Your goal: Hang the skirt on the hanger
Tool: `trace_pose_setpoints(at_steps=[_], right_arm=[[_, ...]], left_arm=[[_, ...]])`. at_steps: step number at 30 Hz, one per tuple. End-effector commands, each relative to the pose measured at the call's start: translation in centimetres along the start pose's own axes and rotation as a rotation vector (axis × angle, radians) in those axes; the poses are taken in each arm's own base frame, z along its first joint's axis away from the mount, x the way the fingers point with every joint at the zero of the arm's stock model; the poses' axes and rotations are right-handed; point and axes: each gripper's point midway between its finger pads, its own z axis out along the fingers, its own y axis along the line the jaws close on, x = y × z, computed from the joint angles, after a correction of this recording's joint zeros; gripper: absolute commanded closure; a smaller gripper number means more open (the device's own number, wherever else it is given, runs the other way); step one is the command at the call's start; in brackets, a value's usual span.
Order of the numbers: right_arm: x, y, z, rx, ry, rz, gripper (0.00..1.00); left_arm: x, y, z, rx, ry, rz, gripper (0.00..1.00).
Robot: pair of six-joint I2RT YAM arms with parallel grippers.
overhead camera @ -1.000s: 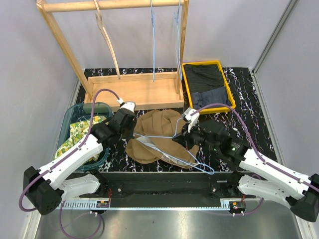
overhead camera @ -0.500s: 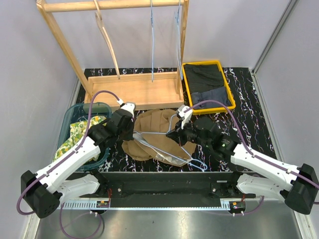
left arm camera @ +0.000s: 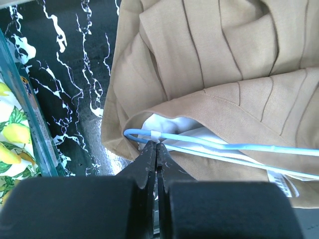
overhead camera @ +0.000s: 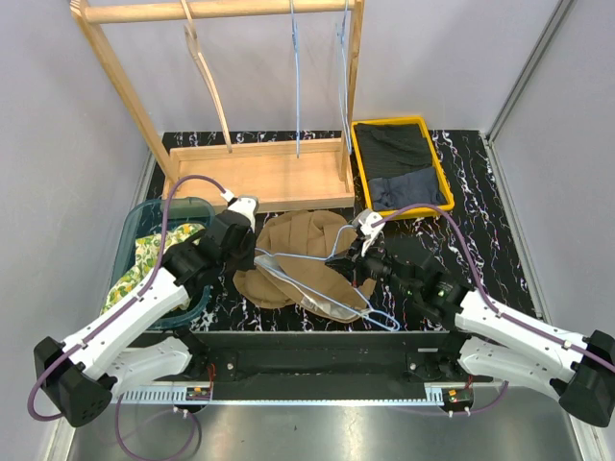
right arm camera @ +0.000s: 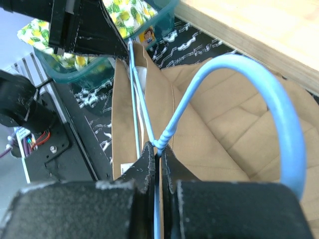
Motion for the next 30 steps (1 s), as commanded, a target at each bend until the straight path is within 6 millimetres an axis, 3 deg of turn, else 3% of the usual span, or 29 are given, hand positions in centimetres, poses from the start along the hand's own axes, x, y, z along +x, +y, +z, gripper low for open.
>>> trace_pose_setpoints(at_steps=[1,5,6,12,18,23,25,30], right_arm=[[-4.1,0.9,0.3,-0.038,-0.192,0.011,1.0],[-3.0,1.0,2.3,-0.065,-0.179,0.047,1.0],[-3.6,1.3,2.6,-0.08,-0.209,0.051,1.0],[-2.9,1.3,4.9,-0.102,-0.19,0.075,1.0],[-3.2,0.9,4.3,-0.072,-0.202,0.079,1.0],[-4.2,0.9,2.7,-0.052,-0.213,0.06,1.0],[-4.8,0.9,2.0,-0.045,-0.226,0.049,1.0],[-6.6,1.0,0.7,-0.026,-0.225,0.011,1.0]], left_arm=[[-3.1,-1.5,-1.9,0.075,-0.09,-0.016,1.0],[-3.6,-2.1,-2.2,0.11,-0.104,-0.017,1.0],[-3.6,-2.3,-2.2,0.118,-0.102,-0.015,1.0],[-2.9,-3.4,-2.0,0.184,-0.08,-0.007,1.0],[-2.7,-2.7,-2.3,0.165,-0.094,-0.004,1.0],[-3.4,-1.3,-3.6,0.092,-0.101,0.017,0.63],[-4.5,-0.9,-4.5,0.069,-0.128,0.02,0.43],[-6.9,-0.7,-7.4,0.073,-0.175,0.045,0.33]])
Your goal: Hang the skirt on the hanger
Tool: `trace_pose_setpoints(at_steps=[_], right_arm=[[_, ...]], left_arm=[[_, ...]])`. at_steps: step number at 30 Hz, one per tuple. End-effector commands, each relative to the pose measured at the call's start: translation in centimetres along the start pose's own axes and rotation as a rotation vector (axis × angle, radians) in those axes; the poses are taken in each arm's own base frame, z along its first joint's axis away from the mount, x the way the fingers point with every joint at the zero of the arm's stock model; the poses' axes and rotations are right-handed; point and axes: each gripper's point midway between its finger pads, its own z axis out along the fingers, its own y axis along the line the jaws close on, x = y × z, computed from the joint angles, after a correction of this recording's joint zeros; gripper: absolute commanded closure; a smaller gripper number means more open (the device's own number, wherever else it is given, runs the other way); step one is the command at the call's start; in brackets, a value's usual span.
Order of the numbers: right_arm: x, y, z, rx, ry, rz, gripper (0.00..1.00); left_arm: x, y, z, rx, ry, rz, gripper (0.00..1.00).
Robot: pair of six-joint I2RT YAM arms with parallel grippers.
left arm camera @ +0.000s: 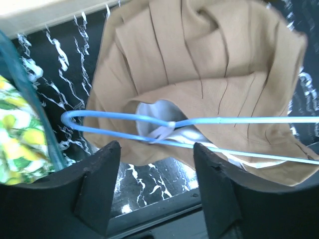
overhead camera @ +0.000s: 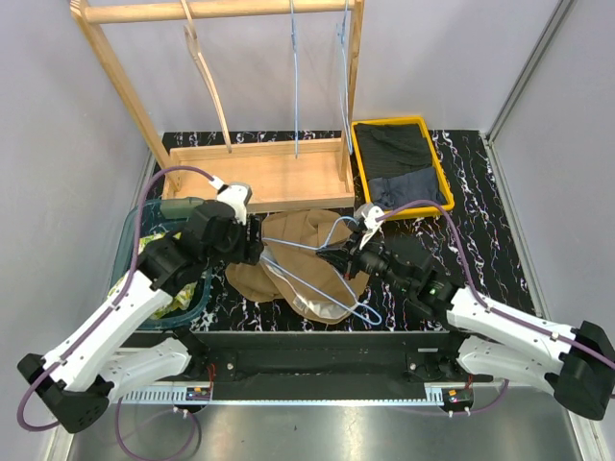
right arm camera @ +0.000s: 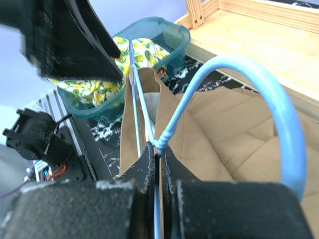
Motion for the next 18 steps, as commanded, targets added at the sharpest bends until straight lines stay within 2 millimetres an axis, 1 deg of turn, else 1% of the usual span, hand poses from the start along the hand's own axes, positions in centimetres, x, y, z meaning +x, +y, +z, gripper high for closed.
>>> trace_pose_setpoints(at_steps=[1,3,4,5,6,7,8,9,10,11,12,13,14,15,16,18], right_arm=[[-3.6,0.5,-0.7,0.019,-0.038,-0.054,1.0],[-4.3,0.7,-1.1,0.018,-0.024,-0.079,1.0],[-4.5,0.7,-1.3,0.021,-0.019,-0.088,1.0],[-4.6,0.9,-1.4,0.01,-0.006,-0.113,1.0],[-5.2,1.2,-1.6,0.009,0.008,-0.125,1.0],[-5.6,1.3,-1.8,0.006,0.015,-0.138,1.0],[-5.9,1.7,-1.9,-0.013,0.03,-0.17,1.0],[-6.5,2.0,-2.2,-0.019,0.05,-0.182,1.0],[-7.0,2.4,-2.4,-0.032,0.053,-0.197,1.0],[-7.5,2.9,-2.6,-0.06,0.057,-0.22,1.0],[-8.6,3.5,-3.0,-0.072,0.056,-0.227,1.0],[-9.1,4.0,-3.2,-0.085,0.06,-0.228,1.0],[-9.7,4.4,-3.4,-0.109,0.059,-0.267,1.0],[-10.8,5.0,-3.9,-0.123,0.054,-0.277,1.0],[-11.3,5.3,-4.1,-0.136,0.053,-0.287,1.0],[-12.3,6.2,-4.8,-0.171,0.054,-0.317,1.0]], left_arm=[[-5.3,-0.3,-4.2,0.019,-0.144,0.025,0.27],[-6.1,-1.0,-5.3,0.064,-0.158,0.055,0.23],[-7.2,-1.7,-6.4,0.105,-0.187,0.063,0.22],[-7.7,-2.0,-7.0,0.126,-0.204,0.074,0.19],[-8.1,-2.3,-7.6,0.147,-0.222,0.1,0.17],[-8.6,-3.2,-8.5,0.202,-0.241,0.12,0.15],[-9.0,-3.7,-9.0,0.234,-0.262,0.144,0.1],[-9.1,-3.9,-9.2,0.254,-0.271,0.186,0.09],[-8.9,-5.1,-9.5,0.323,-0.27,0.214,0.08],[-9.0,-5.6,-9.7,0.352,-0.28,0.233,0.08],[-8.8,-5.9,-9.5,0.378,-0.276,0.26,0.07],[-8.5,-6.8,-9.7,0.429,-0.273,0.278,0.07],[-8.6,-7.3,-9.9,0.458,-0.285,0.288,0.07],[-8.3,-7.6,-9.7,0.482,-0.282,0.303,0.07],[-8.1,-8.2,-10.0,0.52,-0.284,0.313,0.08],[-8.4,-8.6,-10.5,0.548,-0.312,0.33,0.09]])
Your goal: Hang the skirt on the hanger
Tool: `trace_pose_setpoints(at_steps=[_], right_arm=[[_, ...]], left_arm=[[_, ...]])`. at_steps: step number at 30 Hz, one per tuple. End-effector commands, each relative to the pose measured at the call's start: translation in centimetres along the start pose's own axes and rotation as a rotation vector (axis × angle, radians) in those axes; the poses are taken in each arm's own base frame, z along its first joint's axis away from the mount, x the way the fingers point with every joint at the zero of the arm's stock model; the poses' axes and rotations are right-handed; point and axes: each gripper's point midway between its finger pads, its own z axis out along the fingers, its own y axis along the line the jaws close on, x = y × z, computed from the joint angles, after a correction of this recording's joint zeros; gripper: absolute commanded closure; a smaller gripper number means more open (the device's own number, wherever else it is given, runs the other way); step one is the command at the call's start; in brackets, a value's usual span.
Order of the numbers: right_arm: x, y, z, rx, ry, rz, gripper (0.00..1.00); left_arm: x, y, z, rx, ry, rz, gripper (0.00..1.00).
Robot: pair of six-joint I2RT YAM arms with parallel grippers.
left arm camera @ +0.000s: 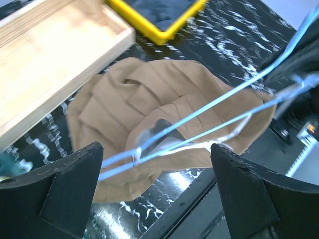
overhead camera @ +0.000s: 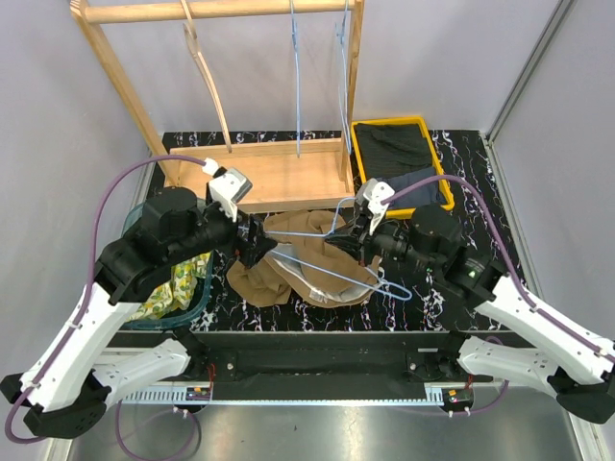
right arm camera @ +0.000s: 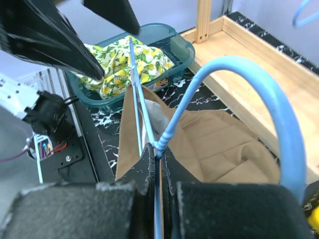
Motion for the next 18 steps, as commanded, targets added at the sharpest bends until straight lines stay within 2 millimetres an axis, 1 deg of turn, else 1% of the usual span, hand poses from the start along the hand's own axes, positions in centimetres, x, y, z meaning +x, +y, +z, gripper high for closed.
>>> trace_pose_setpoints(at_steps=[1,3,5,7,9,10,11,12,13,15,16,18], right_arm=[[-4.7,2.1,-2.6,-0.099,-0.056,-0.106,1.0],[-5.3,2.5,-3.2,-0.117,-0.039,-0.125,1.0],[-5.6,3.0,-3.6,-0.143,-0.034,-0.139,1.0],[-6.0,3.5,-4.0,-0.165,-0.034,-0.144,1.0],[-6.3,4.4,-4.4,-0.215,-0.035,-0.148,1.0],[-6.3,4.7,-4.6,-0.233,-0.032,-0.149,1.0],[-6.2,5.2,-4.7,-0.261,-0.03,-0.149,1.0],[-6.3,5.3,-4.9,-0.268,-0.031,-0.15,1.0],[-6.3,5.6,-5.0,-0.285,-0.028,-0.149,1.0],[-6.3,6.0,-5.2,-0.307,-0.029,-0.151,1.0],[-6.4,6.2,-5.3,-0.319,-0.029,-0.151,1.0],[-6.5,7.0,-5.5,-0.362,-0.031,-0.146,1.0]], left_arm=[[-1.9,-3.1,-0.4,0.186,-0.093,0.1,0.1],[-2.8,-3.6,-1.3,0.208,-0.14,0.118,0.1],[-3.3,-5.1,-2.2,0.297,-0.182,0.165,0.1],[-3.3,-6.3,-2.6,0.372,-0.198,0.199,0.1],[-3.2,-6.7,-2.7,0.396,-0.21,0.214,0.11],[-3.0,-7.0,-2.8,0.416,-0.207,0.218,0.14],[-2.9,-7.1,-2.8,0.429,-0.206,0.223,0.23],[-2.6,-7.4,-2.6,0.45,-0.198,0.23,0.25],[-2.2,-8.5,-3.0,0.522,-0.192,0.241,0.27],[-1.2,-9.5,-2.9,0.608,-0.163,0.245,0.3],[-0.9,-10.4,-3.3,0.672,-0.154,0.247,0.31],[-0.1,-10.9,-2.9,0.726,-0.12,0.234,0.37]])
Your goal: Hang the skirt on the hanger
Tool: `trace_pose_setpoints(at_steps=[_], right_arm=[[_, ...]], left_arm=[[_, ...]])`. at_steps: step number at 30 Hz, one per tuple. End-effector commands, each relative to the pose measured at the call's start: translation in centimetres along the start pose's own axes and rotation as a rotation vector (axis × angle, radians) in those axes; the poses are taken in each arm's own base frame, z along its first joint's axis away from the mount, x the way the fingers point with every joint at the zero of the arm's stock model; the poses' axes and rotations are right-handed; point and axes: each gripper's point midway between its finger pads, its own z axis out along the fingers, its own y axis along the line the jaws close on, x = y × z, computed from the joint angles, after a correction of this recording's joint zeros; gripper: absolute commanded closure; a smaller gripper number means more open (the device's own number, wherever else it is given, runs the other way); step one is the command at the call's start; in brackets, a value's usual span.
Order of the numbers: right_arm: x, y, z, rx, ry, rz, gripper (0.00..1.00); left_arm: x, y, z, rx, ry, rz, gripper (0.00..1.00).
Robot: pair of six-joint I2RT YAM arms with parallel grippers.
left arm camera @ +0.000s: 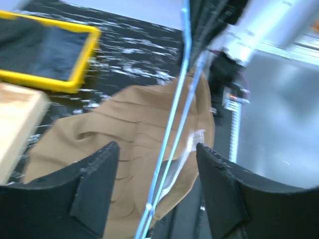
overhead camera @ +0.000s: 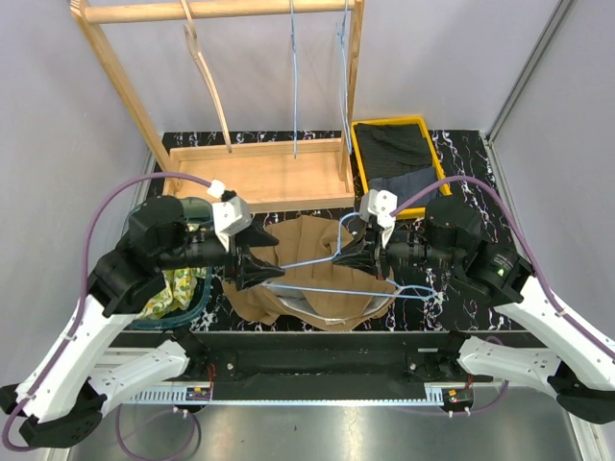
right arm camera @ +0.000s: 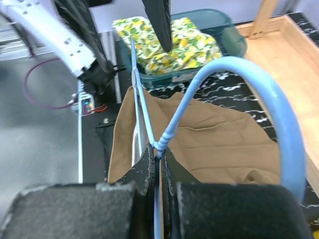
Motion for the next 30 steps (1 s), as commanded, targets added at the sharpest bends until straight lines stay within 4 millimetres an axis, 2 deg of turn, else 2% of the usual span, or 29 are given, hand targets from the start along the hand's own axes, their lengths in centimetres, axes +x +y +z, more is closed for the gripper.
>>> trace_pose_setpoints(at_steps=[1,6,7,9,11,14,17,19,20,23,24,25,28,29,30], right_arm=[[-4.0,2.5,-1.3,-0.121,-0.109,-0.06,1.0],[-3.8,2.7,-0.8,-0.146,-0.101,-0.054,1.0],[-3.8,2.7,-0.7,-0.148,-0.101,-0.054,1.0],[-3.5,2.5,-0.4,-0.147,-0.094,-0.05,1.0],[-3.3,2.4,-0.2,-0.143,-0.09,-0.045,1.0],[-3.1,2.3,-0.1,-0.137,-0.093,-0.042,1.0],[-2.9,1.8,0.1,-0.114,-0.092,-0.036,1.0],[-2.7,0.8,0.4,-0.057,-0.084,-0.018,0.99],[-2.7,0.2,0.6,-0.028,-0.087,-0.013,0.93],[-2.3,-2.1,1.0,0.096,-0.089,0.01,0.62],[-2.1,-3.3,1.1,0.161,-0.087,0.016,0.33],[-1.4,-4.0,1.3,0.199,-0.075,0.028,0.27],[-1.1,-6.9,1.0,0.363,-0.096,0.053,0.04],[-1.1,-7.6,0.8,0.407,-0.104,0.063,0.02],[-1.2,-8.7,0.0,0.483,-0.12,0.074,0.0]], left_arm=[[0.5,-3.2,1.2,0.259,0.002,0.01,0.38],[2.5,-4.4,2.0,0.392,0.048,-0.037,0.45],[2.8,-5.1,1.8,0.436,0.048,-0.036,0.49],[3.9,-5.1,1.9,0.44,0.061,-0.039,0.56],[4.7,-4.7,2.1,0.409,0.078,-0.057,0.76],[5.3,-3.6,2.4,0.334,0.095,-0.073,1.0],[5.4,-2.0,2.7,0.231,0.102,-0.079,1.0],[5.2,-0.3,2.6,0.11,0.099,-0.074,1.0],[4.8,0.1,2.4,0.072,0.089,-0.079,1.0],[3.8,2.2,1.4,-0.096,0.047,-0.078,1.0],[3.6,2.9,0.9,-0.159,0.032,-0.102,1.0],[3.5,3.2,0.7,-0.191,0.025,-0.125,1.0],[3.6,4.6,-0.5,-0.314,0.0,-0.161,1.0],[3.9,5.6,-1.1,-0.387,-0.002,-0.171,1.0],[4.3,5.8,-1.6,-0.419,0.007,-0.183,1.0]])
